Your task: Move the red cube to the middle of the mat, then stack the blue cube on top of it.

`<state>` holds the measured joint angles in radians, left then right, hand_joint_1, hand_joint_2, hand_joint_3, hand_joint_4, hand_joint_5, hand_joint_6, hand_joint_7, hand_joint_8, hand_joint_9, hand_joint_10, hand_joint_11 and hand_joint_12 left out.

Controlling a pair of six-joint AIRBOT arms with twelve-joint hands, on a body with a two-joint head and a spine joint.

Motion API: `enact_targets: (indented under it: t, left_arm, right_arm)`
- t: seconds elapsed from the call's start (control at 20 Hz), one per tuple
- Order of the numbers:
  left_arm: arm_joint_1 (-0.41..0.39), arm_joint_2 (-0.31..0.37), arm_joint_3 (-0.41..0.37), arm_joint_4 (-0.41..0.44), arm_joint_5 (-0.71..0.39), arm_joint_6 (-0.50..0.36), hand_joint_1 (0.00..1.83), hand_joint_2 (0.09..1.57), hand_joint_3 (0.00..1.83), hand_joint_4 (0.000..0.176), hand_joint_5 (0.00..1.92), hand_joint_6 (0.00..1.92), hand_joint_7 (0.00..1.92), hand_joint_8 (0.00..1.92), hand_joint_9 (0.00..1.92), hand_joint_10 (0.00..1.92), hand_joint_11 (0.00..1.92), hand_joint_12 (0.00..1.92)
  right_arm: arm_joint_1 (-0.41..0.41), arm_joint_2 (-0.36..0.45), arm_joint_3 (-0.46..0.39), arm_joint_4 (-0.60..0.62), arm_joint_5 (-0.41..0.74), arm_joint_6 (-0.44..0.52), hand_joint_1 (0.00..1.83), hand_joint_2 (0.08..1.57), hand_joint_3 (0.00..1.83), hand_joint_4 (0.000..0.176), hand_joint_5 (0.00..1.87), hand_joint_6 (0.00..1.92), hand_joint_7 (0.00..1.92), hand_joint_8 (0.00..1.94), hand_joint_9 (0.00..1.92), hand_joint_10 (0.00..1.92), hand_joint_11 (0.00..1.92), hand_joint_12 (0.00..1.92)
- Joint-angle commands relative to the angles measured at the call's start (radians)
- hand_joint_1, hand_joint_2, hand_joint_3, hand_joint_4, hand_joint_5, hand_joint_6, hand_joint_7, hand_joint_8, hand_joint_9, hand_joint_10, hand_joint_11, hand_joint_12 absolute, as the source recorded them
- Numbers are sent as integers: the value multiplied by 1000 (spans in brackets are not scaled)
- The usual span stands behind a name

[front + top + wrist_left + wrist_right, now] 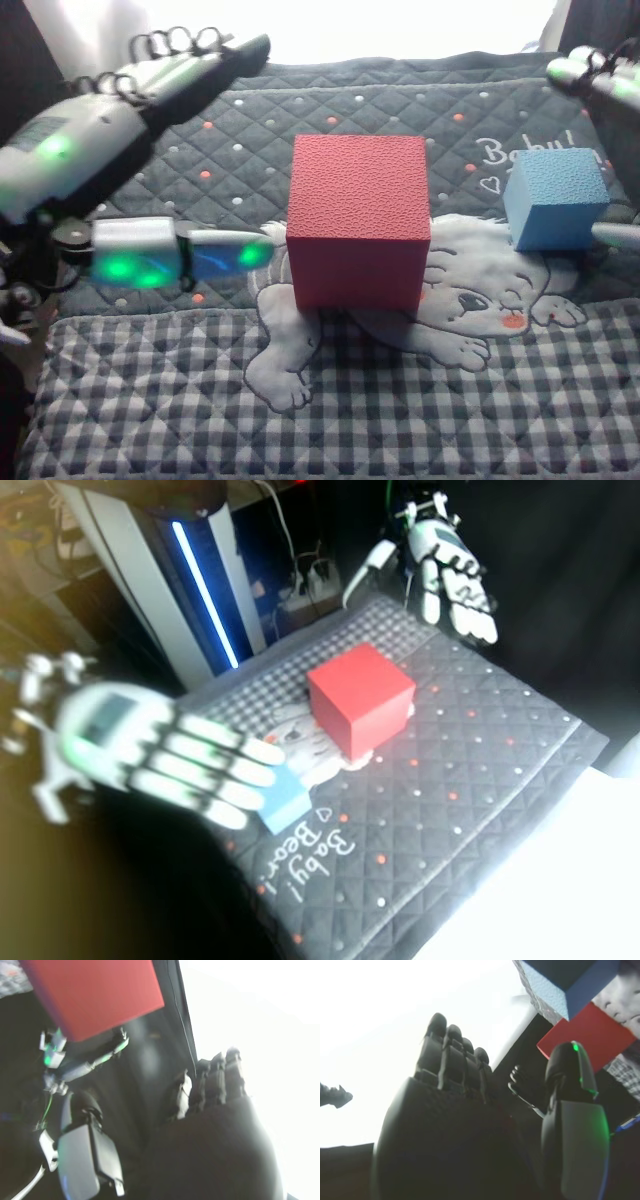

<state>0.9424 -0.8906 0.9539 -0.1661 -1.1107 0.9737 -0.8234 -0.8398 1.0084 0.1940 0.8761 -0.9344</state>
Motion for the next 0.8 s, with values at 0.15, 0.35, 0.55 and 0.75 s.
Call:
enact_targets:
  t: [0.15, 0.35, 0.55, 0.75]
  left_arm:
    - [32, 43, -22, -47, -245, 14, 460, 931, 12, 102, 0, 0, 0, 0, 0, 0, 0, 0]
    - [69, 50, -30, -83, -299, 15, 626, 909, 0, 65, 27, 9, 0, 0, 0, 0, 3, 2]
    - [94, 50, -32, -115, -338, 15, 628, 924, 4, 70, 35, 7, 0, 0, 0, 0, 39, 19]
    - [120, 51, -36, -138, -363, 15, 633, 951, 11, 59, 36, 3, 0, 0, 0, 0, 7, 12]
  right_arm:
    - [35, -32, 39, 5, 21, 8, 945, 1156, 5, 0, 0, 0, 1, 0, 82, 56, 0, 542]
    - [67, -87, 93, 16, -73, 8, 954, 1122, 0, 0, 0, 0, 73, 7, 169, 127, 0, 1182]
    - [112, -126, 135, 16, -131, 7, 1016, 1159, 0, 0, 162, 38, 276, 40, 116, 778, 0, 1612]
    - [143, -141, 145, 7, -148, -4, 1050, 1093, 636, 2, 500, 1846, 620, 1777, 707, 1895, 757, 1916]
